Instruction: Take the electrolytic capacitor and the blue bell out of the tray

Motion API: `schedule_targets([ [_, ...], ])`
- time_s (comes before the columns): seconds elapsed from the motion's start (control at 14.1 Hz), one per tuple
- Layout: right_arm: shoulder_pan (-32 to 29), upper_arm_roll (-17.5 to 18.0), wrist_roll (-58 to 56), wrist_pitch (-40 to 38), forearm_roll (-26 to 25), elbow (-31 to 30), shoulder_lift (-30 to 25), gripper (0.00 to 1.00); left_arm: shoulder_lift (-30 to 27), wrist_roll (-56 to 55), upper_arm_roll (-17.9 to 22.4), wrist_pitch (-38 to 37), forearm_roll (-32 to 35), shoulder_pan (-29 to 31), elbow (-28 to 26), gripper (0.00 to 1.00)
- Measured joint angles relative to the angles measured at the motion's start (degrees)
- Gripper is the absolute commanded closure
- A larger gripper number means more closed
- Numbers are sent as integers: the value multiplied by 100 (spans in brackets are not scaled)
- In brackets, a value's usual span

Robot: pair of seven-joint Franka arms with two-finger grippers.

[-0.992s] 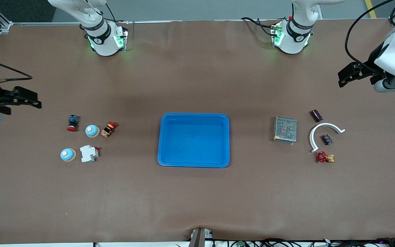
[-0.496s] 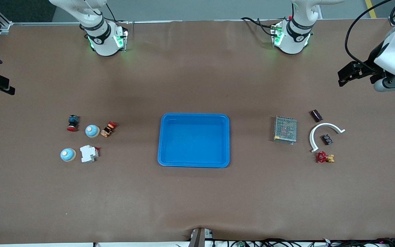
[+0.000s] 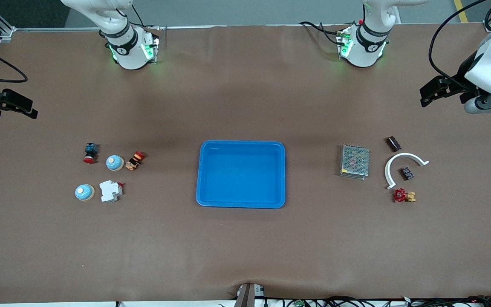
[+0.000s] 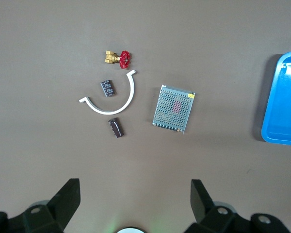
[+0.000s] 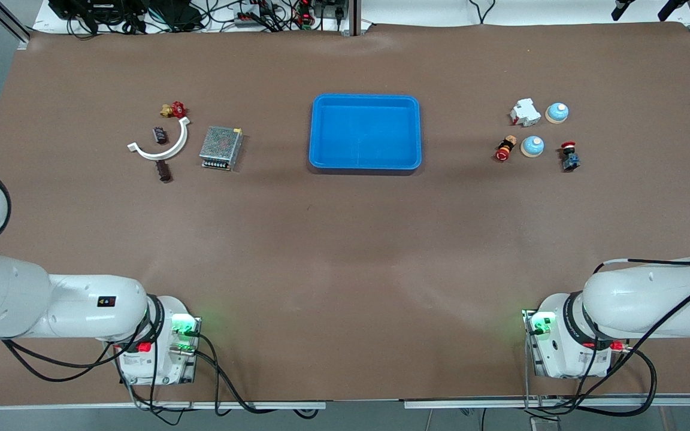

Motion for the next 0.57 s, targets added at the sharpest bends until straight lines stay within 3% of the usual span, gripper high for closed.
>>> schedule_targets([
  [0.57, 15, -15, 11, 65, -19, 160, -57, 0, 0, 0, 2, 0, 0, 8, 8, 0],
])
